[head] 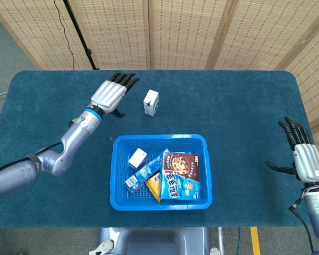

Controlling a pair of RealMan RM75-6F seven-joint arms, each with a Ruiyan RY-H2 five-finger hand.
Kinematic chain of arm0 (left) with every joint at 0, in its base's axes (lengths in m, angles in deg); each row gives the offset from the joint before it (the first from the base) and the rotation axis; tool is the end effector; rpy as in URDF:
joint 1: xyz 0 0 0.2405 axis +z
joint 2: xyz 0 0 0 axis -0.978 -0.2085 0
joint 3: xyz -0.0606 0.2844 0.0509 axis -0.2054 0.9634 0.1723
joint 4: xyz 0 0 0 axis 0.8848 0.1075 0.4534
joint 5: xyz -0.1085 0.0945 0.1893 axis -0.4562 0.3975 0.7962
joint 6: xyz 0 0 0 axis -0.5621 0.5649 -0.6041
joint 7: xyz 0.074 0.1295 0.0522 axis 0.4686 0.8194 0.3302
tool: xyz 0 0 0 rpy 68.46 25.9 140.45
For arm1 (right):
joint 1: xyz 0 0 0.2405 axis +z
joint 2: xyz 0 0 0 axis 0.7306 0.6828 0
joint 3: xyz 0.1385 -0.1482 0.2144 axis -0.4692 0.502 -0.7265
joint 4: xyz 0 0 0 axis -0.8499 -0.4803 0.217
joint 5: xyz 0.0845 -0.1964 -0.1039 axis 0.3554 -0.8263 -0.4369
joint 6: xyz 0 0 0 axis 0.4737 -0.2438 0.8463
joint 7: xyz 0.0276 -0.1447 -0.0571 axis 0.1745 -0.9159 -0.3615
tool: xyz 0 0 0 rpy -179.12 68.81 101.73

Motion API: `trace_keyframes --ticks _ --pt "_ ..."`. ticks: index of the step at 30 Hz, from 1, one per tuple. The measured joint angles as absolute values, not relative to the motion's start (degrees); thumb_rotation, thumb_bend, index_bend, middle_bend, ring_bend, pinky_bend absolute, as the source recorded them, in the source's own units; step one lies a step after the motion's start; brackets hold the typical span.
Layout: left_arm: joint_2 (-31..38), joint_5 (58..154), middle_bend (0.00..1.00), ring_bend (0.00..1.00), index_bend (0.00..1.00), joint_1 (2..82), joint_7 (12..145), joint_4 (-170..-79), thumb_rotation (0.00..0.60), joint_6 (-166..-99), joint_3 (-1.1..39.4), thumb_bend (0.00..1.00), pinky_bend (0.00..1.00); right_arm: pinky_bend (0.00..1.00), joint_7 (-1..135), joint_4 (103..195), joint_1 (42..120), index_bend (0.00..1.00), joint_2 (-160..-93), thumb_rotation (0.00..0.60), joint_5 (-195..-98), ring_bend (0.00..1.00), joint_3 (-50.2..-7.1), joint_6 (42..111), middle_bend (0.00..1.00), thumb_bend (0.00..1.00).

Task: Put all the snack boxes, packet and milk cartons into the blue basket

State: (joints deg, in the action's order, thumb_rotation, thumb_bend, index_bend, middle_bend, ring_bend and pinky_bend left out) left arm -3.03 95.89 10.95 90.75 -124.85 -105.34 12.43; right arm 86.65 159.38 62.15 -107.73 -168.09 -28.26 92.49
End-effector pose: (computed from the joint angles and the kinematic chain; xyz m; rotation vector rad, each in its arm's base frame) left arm -0.0567 0.5363 0.0528 -1.9038 -0.7720 -0.9286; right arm -0.3374 -0.2962 0.1772 1.3331 -0.9722 1.2458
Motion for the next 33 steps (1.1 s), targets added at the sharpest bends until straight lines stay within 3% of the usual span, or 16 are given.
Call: trace_keyframes --ticks 14,27,31,33 --pt "12.5 93.4 0.0 0.0 0.0 0.7 90.7 -98.8 0.6 -91.8 12.6 0.12 0.0 0.0 86.6 157.6 62.8 0.0 -108.4 0.6 -165.5 0.0 -29.2 90.4 0.0 0.0" --pt "23.0 95.1 0.0 0.0 0.0 -5.0 85.8 -80.4 0.6 -81.4 12.2 0.13 0.0 0.0 86.5 156.2 62.8 0.0 -108.8 0.6 -163.8 0.0 -29.9 89.6 0.0 0.0" --pt "26.1 96.0 0.0 0.02 0.0 -6.5 84.8 -75.8 0.6 -79.8 12.3 0.19 0.06 0.0 86.6 155.8 63.0 0.0 -108.9 0.6 -163.2 0.0 -30.0 88.8 0.0 0.0" --pt "27.7 96.6 0.0 0.09 0.0 -7.2 84.4 -73.4 0.6 -79.4 12.2 0.23 0.1 0.0 86.8 155.6 63.1 0.0 -108.9 0.6 -163.0 0.0 -30.1 88.6 0.0 0.0"
